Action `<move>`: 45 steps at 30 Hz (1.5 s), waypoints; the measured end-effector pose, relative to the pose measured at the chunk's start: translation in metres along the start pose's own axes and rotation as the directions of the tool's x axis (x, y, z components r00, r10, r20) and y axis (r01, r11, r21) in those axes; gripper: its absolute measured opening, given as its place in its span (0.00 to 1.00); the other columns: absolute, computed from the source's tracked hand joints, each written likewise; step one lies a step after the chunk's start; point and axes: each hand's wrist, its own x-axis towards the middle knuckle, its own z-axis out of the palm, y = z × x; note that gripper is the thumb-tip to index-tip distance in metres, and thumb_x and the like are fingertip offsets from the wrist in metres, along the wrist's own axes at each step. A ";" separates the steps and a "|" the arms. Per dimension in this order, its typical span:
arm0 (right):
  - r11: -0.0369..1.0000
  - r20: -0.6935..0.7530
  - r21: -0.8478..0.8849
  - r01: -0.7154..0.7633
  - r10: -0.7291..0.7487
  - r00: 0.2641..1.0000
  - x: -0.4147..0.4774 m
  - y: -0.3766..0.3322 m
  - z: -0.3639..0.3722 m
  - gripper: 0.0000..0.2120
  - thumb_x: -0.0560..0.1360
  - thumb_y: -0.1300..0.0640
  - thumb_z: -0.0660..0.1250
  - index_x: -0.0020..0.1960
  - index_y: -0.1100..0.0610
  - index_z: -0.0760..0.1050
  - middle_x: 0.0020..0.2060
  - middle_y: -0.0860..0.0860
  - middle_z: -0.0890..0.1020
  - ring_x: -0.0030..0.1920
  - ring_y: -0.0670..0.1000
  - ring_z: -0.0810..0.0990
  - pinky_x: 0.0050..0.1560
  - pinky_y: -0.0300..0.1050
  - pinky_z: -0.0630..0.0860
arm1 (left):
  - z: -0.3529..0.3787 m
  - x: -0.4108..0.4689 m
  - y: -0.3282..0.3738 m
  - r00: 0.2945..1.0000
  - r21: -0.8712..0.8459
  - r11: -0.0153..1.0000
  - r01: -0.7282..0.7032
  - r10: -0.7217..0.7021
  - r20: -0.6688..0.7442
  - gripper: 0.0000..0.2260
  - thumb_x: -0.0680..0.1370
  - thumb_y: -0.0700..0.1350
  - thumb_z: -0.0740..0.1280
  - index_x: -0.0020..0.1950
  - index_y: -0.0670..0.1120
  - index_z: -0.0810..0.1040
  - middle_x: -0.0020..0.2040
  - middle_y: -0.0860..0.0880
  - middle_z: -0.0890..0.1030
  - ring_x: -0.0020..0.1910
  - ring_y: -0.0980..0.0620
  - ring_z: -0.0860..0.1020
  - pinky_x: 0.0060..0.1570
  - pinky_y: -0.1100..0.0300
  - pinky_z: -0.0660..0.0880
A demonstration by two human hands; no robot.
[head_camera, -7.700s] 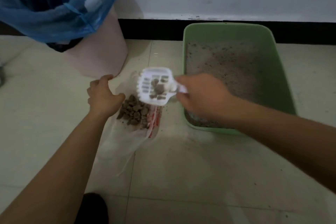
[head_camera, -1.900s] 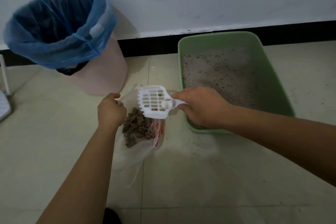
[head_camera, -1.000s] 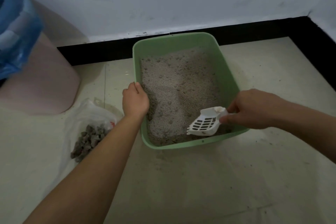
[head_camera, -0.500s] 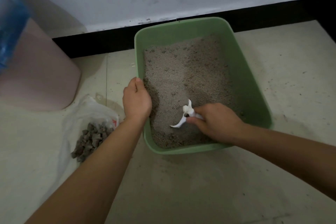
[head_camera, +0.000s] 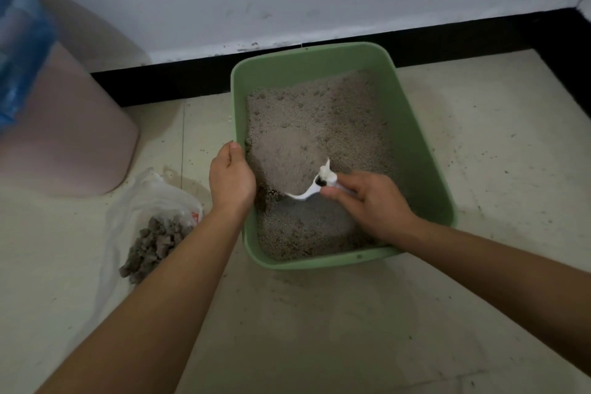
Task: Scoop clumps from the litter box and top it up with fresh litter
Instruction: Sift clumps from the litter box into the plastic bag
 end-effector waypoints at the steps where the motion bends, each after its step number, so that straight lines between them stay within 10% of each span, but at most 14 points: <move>1: 1.000 -0.050 0.023 0.004 -0.002 0.999 -0.001 -0.001 -0.004 0.17 0.78 0.40 0.63 0.57 0.50 0.83 0.31 0.46 0.71 0.32 0.45 0.72 0.33 0.43 0.65 | 0.000 0.000 0.000 1.000 -0.003 1.000 0.002 -0.002 -0.004 0.17 0.85 0.49 0.51 0.57 0.42 0.76 0.54 0.47 0.78 0.55 0.48 0.74 0.55 0.57 0.68; 26: 0.992 -0.104 0.084 0.089 -0.080 0.991 -0.029 0.012 -0.031 0.15 0.78 0.46 0.66 0.62 0.48 0.81 0.33 0.44 0.71 0.35 0.42 0.74 0.36 0.36 0.68 | 0.001 0.000 0.000 1.000 0.047 0.999 0.011 -0.010 -0.020 0.16 0.85 0.48 0.50 0.54 0.42 0.75 0.49 0.47 0.76 0.49 0.48 0.73 0.50 0.58 0.65; 31: 0.982 0.223 -0.027 0.186 -0.175 0.959 -0.025 0.011 -0.026 0.20 0.78 0.36 0.59 0.65 0.41 0.77 0.35 0.42 0.72 0.35 0.42 0.73 0.36 0.44 0.72 | 0.000 0.000 0.000 1.000 -0.009 1.000 0.020 -0.020 -0.009 0.16 0.85 0.48 0.51 0.52 0.43 0.75 0.47 0.46 0.76 0.47 0.49 0.73 0.48 0.58 0.67; 45: 0.988 0.281 0.050 0.147 -0.155 0.947 -0.019 0.018 -0.024 0.23 0.75 0.31 0.57 0.67 0.37 0.73 0.38 0.45 0.76 0.38 0.45 0.77 0.40 0.52 0.77 | 0.002 0.001 -0.002 1.000 -0.014 1.000 0.013 -0.014 -0.022 0.16 0.85 0.49 0.51 0.47 0.41 0.73 0.39 0.49 0.72 0.37 0.54 0.70 0.37 0.60 0.65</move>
